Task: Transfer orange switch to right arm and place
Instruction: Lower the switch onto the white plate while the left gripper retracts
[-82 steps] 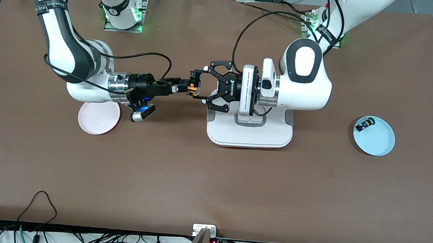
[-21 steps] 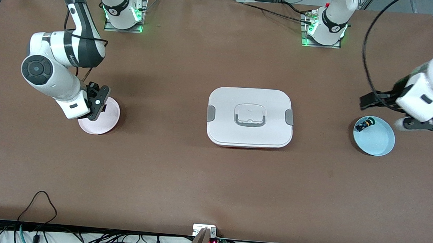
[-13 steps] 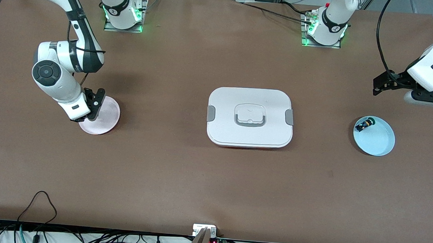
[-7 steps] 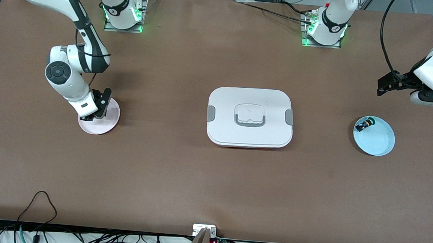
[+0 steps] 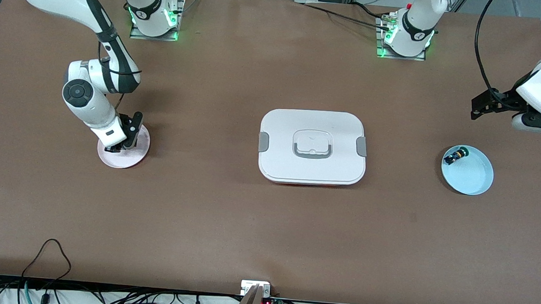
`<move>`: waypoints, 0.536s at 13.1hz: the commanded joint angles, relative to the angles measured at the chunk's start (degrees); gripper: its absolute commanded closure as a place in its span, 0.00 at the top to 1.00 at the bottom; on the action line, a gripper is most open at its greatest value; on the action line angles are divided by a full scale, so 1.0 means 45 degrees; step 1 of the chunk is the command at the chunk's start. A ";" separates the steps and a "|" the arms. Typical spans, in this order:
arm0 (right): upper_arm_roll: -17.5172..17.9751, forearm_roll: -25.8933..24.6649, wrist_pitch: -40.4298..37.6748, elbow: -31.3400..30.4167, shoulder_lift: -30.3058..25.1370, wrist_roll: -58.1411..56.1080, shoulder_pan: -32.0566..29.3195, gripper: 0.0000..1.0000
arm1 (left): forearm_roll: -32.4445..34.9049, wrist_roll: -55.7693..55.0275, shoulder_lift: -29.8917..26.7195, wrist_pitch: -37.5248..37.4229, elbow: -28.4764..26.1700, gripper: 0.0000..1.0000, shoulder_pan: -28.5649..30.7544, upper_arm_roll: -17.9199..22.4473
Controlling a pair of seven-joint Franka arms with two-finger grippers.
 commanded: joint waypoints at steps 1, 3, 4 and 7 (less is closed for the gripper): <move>0.0125 -0.0070 0.0186 -0.0109 -0.0190 0.0068 -0.0396 1.00 | -0.0226 0.0158 -0.0148 -0.0085 -0.0089 1.00 0.0050 -0.0032; 0.0145 0.0009 0.0069 -0.0050 -0.0579 0.0416 -0.0396 1.00 | -0.0206 0.0158 -0.0148 -0.0104 -0.0089 1.00 0.0050 -0.0032; 0.0183 -0.0010 -0.0029 -0.0011 -0.0872 0.0826 -0.0396 1.00 | -0.0206 0.0158 -0.0148 -0.0104 -0.0089 1.00 0.0050 -0.0032; 0.0513 0.0841 -0.1525 0.0475 -0.1556 0.1761 -0.0377 1.00 | -0.0187 0.0158 -0.0148 -0.0104 -0.0089 1.00 0.0050 -0.0052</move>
